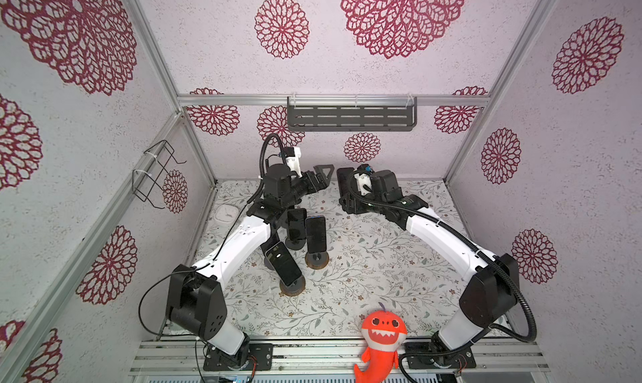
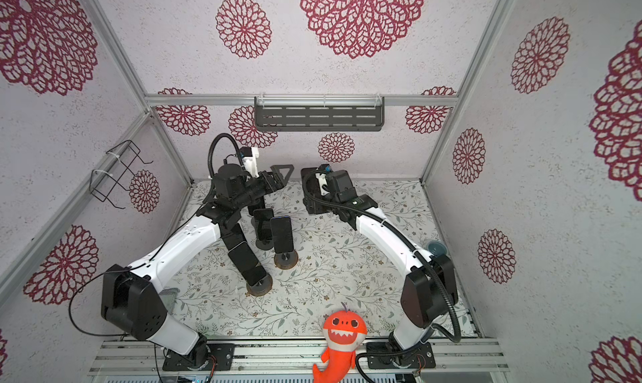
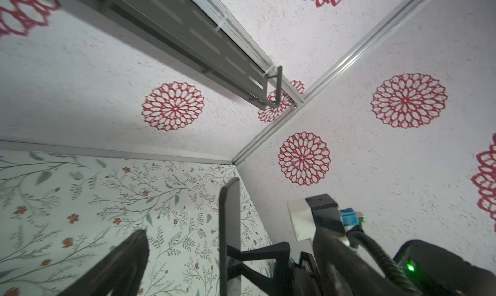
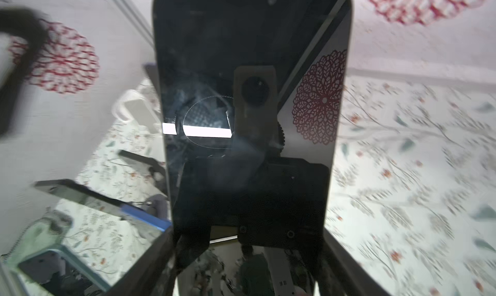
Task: Remove the phone from the phone stand
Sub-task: Pass the phone, then place the phone at the top-right of the table.
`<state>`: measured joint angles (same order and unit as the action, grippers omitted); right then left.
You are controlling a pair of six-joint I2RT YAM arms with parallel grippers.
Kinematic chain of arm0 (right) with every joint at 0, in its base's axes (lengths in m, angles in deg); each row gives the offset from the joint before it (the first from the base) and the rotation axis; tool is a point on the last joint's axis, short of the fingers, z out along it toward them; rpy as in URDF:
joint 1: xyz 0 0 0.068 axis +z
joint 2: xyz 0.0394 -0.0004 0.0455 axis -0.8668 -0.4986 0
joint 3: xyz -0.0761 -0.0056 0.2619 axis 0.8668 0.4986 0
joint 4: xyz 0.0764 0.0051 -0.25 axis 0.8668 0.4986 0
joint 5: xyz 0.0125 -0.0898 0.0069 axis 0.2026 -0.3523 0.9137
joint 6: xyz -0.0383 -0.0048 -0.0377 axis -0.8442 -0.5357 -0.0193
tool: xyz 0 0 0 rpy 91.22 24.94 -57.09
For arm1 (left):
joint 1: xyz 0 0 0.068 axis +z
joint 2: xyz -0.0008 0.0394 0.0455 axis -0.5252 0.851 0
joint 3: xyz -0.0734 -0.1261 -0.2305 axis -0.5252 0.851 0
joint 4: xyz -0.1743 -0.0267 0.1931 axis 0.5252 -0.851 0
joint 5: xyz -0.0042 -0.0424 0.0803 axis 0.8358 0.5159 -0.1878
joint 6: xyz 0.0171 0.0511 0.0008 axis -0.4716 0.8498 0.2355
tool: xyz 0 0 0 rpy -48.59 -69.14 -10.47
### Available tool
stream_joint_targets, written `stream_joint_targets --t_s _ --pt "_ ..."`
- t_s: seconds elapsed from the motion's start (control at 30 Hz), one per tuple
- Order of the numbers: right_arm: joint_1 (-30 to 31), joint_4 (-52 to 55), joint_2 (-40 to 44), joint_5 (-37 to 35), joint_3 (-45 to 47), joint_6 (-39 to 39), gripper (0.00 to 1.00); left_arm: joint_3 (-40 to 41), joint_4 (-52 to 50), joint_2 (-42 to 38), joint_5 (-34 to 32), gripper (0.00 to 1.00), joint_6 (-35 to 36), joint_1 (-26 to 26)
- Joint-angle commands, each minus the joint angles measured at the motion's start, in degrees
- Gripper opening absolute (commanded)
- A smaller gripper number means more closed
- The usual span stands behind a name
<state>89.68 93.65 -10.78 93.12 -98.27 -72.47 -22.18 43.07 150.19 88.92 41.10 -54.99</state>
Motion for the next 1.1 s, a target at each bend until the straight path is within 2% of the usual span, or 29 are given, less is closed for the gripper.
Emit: stream_joint_targets --t_s 0.0,0.2,0.33,0.53,0.83,1.07 --pt "-5.01 2.72 4.53 -3.52 0.89 -0.98 0.45 -0.79 -7.33 -3.81 -4.22 0.99 3.11 1.3" --pt "-13.38 8.01 1.76 -8.75 0.86 -4.77 0.41 0.01 -14.85 -6.71 -10.21 1.0 5.94 1.72" --pt "-18.48 7.09 -2.81 -9.67 0.13 -7.49 0.39 1.39 -16.25 -9.03 -10.87 0.99 5.59 1.76" --pt "-24.05 15.28 -17.33 -12.0 -12.1 -12.77 0.38 3.29 -18.67 -12.54 -13.25 0.98 6.53 1.78" --pt "-25.36 20.76 -33.68 -9.03 -25.41 -12.81 0.35 5.05 -20.64 -15.27 -15.65 0.98 7.27 1.77" --pt "-25.29 20.05 -38.5 -6.46 -26.57 -11.1 0.37 5.09 -21.29 -15.79 -15.79 0.98 6.96 1.67"
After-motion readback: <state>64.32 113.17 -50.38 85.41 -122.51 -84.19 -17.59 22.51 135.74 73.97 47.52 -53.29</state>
